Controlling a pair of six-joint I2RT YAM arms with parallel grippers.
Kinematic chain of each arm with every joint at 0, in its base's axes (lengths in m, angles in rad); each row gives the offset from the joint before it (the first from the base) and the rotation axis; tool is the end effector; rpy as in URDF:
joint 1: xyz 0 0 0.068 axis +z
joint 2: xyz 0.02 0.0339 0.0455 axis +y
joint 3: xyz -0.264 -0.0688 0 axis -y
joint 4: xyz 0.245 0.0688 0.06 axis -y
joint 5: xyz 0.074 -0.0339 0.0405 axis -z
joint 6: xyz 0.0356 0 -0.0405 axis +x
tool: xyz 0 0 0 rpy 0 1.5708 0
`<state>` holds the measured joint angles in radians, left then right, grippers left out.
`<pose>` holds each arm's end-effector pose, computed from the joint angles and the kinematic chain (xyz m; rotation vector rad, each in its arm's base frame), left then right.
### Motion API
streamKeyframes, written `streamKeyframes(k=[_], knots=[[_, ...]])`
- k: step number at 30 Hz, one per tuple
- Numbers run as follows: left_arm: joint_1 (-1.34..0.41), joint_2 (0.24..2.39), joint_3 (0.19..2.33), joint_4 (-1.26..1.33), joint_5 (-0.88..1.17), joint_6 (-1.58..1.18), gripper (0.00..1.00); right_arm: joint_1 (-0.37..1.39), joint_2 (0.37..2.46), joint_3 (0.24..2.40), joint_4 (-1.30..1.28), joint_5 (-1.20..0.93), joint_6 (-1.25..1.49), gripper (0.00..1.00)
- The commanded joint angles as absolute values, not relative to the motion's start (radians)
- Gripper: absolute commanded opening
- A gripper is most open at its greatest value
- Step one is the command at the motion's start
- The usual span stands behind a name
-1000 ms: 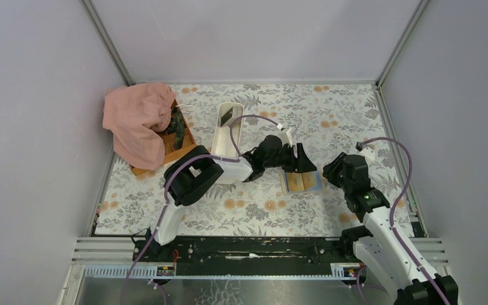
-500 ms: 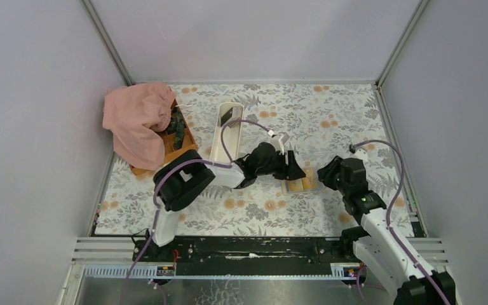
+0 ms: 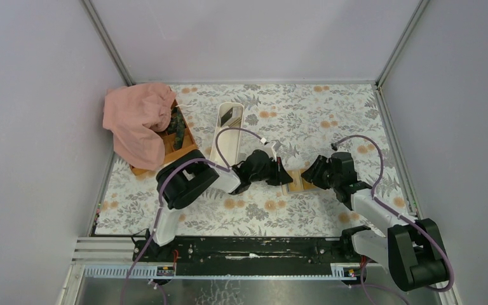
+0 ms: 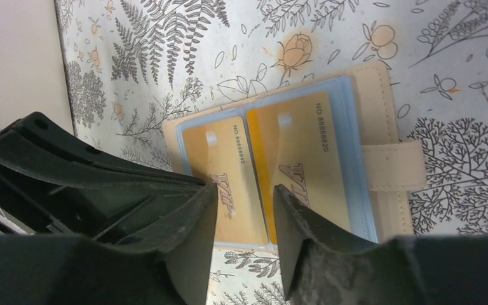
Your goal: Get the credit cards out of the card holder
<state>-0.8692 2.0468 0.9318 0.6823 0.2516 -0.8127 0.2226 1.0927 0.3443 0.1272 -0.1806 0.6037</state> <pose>0.2522 -0.3121 0.1091 0.2448 2.2375 -1.2587 0.2010 0.0521 0.1617 0.3243 2.2358 0.6529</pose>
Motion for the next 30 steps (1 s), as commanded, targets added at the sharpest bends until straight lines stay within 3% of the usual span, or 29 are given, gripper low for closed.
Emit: streamKeyframes(k=[1,4,9,30], knots=[[-0.859,2.08,0.932,0.718,0.261,-0.795,0.0,0.219,1.105,0.354,0.21,-0.239,0.583,0.5],[-0.851,2.076,0.919,0.709,0.25,-0.788,0.0,0.218,1.124,0.347,0.222,-0.239,0.583,0.55],[-0.825,2.064,0.884,0.728,0.26,-0.795,0.0,0.219,1.182,0.338,0.245,-0.279,0.585,0.55],[-0.812,2.092,0.862,0.753,0.302,-0.817,0.0,0.218,1.257,0.249,0.515,-0.516,0.646,0.43]])
